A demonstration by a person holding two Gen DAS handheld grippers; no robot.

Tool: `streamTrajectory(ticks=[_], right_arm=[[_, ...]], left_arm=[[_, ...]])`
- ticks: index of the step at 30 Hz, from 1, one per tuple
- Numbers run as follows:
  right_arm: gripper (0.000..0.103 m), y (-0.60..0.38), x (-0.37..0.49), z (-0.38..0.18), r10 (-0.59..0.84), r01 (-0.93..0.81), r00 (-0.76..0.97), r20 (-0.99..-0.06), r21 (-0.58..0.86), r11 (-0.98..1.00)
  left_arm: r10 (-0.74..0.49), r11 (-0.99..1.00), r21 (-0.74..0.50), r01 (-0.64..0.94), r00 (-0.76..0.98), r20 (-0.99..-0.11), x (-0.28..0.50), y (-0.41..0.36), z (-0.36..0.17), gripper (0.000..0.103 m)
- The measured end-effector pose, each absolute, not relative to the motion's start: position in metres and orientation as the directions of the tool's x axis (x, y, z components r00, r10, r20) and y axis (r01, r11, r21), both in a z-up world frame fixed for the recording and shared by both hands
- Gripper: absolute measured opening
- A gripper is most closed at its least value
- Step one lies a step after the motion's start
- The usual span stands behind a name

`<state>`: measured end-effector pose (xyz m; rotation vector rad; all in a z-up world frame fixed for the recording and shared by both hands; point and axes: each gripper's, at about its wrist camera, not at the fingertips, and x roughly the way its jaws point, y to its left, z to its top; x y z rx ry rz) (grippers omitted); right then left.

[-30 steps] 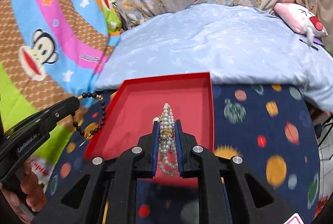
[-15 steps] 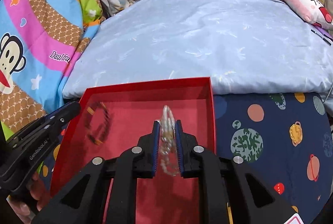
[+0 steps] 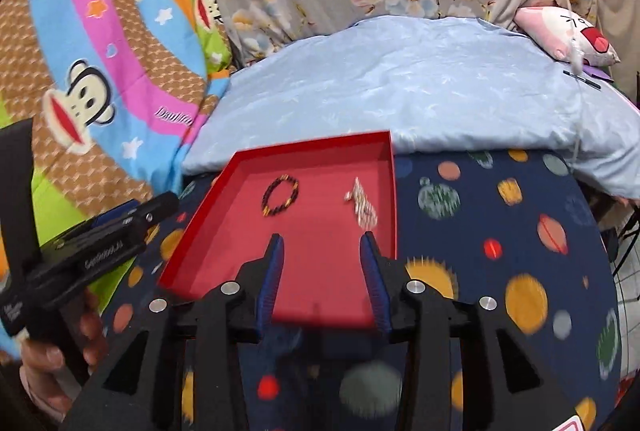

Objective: Organize jewelry
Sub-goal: 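Carry bracelet and pearls into the red tray and open both tools, then move both open tools back over the remaining jewelry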

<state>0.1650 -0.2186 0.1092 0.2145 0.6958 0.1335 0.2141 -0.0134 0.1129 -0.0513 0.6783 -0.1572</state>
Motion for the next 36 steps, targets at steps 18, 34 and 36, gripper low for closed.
streamTrajectory(ticks=[18,34,36], right_arm=[[0.039,-0.210,0.001,0.039,0.216,0.039,0.629,-0.747,0.308,0.951],[0.039,-0.190,-0.016,0.034,0.209,0.002,0.610,-0.764,0.265,0.964],[0.039,-0.190,-0.016,0.034,0.208,0.003,0.610,-0.764,0.265,0.964]], left_arm=[[-0.131,0.988,-0.052,0.145,0.618,-0.775,0.051,-0.020,0.052,0.064],[-0.101,0.992,-0.042,0.118,0.560,-0.822,0.028,-0.022,0.028,0.064],[-0.099,0.992,-0.042,0.115,0.557,-0.825,0.028,-0.022,0.027,0.064]])
